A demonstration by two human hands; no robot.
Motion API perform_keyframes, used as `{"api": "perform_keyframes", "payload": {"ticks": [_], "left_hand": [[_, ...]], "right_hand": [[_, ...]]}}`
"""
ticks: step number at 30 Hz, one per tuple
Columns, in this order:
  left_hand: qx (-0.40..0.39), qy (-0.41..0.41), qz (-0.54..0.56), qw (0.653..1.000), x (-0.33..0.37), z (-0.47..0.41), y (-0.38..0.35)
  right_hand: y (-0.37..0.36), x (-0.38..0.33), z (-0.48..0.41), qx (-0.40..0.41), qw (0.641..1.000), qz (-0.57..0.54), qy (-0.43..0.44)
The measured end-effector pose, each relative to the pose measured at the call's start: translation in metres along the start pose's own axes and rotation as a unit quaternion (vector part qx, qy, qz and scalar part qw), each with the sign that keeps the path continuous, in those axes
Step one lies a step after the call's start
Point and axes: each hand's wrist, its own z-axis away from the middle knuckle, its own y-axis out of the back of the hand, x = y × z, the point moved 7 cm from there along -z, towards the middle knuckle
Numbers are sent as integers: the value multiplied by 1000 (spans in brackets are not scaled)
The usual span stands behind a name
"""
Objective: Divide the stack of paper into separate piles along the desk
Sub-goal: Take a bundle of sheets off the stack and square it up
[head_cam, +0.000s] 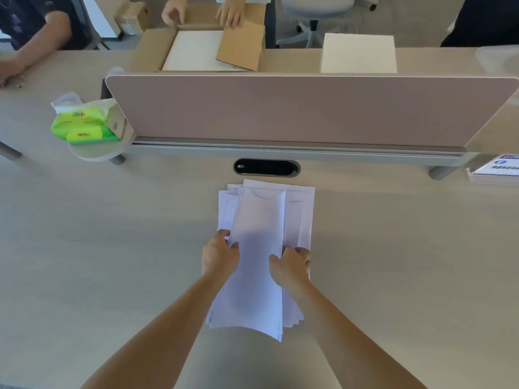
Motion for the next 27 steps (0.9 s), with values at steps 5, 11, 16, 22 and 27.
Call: {"api": "perform_keyframes", "payload": {"ticks": [5,11,16,22,27], "left_hand": [[-32,118,80,989,-22,-12,-6],[-77,149,134,977,-37,-21,-11],[-83,113,152,978,-35,-18,-7],[-83,122,194,970,-35,-8,17],[-27,80,192,978,-40,-1,71]], "right_hand": [[8,4,-8,18,999,37,16],[19,8,-8,49,986,-154,39],[13,15,-12,13,973,-231,-19],[1,4,2,-89,958,-269,-44],[-23,-32,17,-99,954,-280,25]]}}
